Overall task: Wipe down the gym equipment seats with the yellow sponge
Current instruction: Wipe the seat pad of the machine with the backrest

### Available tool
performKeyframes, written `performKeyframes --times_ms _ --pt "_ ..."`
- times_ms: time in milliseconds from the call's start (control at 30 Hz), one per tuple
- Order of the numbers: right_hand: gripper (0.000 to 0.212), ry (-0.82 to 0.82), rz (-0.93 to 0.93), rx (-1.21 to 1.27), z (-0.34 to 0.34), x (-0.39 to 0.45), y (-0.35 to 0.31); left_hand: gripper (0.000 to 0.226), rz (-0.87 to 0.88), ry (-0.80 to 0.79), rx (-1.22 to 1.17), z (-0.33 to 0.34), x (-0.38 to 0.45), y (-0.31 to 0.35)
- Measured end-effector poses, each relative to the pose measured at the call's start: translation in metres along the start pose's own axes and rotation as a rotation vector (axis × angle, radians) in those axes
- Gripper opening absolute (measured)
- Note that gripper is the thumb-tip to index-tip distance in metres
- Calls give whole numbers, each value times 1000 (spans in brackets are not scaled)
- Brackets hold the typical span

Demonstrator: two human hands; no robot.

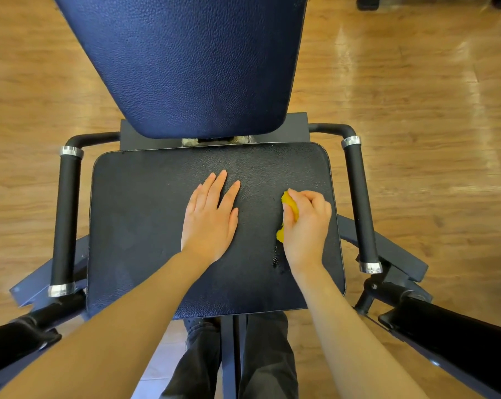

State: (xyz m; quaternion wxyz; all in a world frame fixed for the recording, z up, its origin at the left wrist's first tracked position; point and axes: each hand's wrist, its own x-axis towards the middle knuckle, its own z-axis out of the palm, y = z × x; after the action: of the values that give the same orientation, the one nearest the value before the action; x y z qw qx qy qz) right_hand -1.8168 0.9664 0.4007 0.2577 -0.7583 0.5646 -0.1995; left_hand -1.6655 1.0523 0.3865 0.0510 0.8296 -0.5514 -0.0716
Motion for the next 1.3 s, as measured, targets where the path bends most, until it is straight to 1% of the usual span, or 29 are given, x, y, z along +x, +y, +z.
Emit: performKeyframes --times_ms 67,167,300,400,600,667,733,867,967,1067,1167,1300 --pt "30 22 18 7 -1 -12 -2 52 1 3 3 0 -1 0" --pt "31 47 50 74 -6 -52 -5 51 4 2 -7 0 -1 0" --pt "33 12 54 17 -8 -93 3 51 4 8 -18 1 -1 -1" --pt "31 11 57 23 -7 -77 4 51 10 17 -16 2 -1 -1" --pt "28 51 54 16 6 -3 -11 51 12 18 -35 2 -1 -2" --pt "28 49 48 10 7 3 -14 50 17 23 -37 2 -1 -2" --pt "29 42 23 17 6 -11 -13 50 22 32 -44 3 -1 -3" --pt "33 37 1 -9 8 -65 -4 47 3 42 -122 -2 -4 1" --pt "32 62 39 -6 10 -89 -3 43 -23 58 -221 -6 -18 9" --pt "31 52 74 6 5 -100 -5 40 -23 72 -261 -1 -47 14" --pt "31 51 100 2 -2 -121 -3 44 4 57 -178 8 -72 17" --pt "30 87 126 -25 -4 -139 4 45 0 31 -74 13 -74 18"
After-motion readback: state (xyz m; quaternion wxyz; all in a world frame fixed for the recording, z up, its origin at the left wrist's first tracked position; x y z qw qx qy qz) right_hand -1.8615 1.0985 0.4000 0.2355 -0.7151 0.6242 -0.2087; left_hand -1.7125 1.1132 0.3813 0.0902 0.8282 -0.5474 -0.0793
